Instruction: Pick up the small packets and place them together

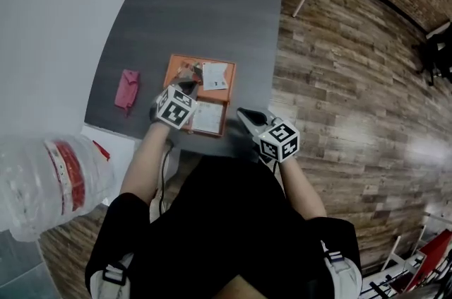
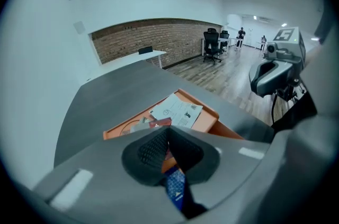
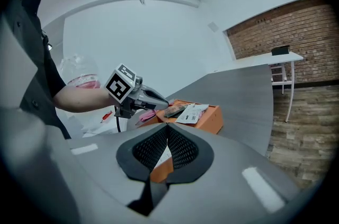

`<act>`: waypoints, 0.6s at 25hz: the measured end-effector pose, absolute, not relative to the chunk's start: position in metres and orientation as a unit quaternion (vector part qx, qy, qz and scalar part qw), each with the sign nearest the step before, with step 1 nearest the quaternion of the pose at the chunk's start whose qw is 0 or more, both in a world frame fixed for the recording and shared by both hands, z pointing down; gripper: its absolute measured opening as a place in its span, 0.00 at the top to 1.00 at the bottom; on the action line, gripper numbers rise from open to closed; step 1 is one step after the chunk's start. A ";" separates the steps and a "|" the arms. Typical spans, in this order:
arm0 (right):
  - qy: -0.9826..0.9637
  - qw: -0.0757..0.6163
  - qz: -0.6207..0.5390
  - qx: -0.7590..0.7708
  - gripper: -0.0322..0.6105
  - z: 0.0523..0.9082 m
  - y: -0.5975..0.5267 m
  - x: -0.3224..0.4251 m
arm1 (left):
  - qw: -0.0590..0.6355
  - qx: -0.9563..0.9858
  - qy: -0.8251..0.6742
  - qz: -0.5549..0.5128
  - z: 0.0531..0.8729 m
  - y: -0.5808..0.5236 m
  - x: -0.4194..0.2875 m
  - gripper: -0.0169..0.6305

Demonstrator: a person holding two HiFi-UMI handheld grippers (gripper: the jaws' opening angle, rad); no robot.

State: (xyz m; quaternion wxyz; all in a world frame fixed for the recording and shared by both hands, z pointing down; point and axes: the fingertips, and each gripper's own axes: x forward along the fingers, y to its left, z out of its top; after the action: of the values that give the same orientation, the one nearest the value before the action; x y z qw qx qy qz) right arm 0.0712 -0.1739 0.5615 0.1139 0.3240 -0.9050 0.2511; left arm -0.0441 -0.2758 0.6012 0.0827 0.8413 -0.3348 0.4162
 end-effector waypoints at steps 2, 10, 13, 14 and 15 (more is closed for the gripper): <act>-0.902 0.113 0.254 0.330 0.95 0.563 -0.174 0.077 | 0.073 0.842 -0.325 0.425 0.604 -0.281 -0.035 0.97; -0.895 0.114 0.257 0.346 0.95 0.564 -0.179 0.092 | 0.035 0.835 -0.303 0.458 0.623 -0.297 -0.015 0.96; -0.894 0.114 0.259 0.346 0.95 0.566 -0.178 0.092 | 0.030 0.834 -0.310 0.456 0.625 -0.304 -0.015 0.96; -0.894 0.114 0.260 0.346 0.95 0.567 -0.178 0.092 | 0.030 0.834 -0.311 0.455 0.625 -0.305 -0.015 0.95; -0.894 0.114 0.260 0.345 0.95 0.567 -0.178 0.092 | 0.031 0.835 -0.311 0.454 0.625 -0.305 -0.015 0.90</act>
State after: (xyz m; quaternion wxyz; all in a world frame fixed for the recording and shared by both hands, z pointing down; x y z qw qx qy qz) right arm 0.0917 -0.1776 0.5673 0.1142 0.3452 -0.8945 0.2602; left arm -0.0150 -0.3050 0.6250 0.0311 0.8347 -0.3106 0.4537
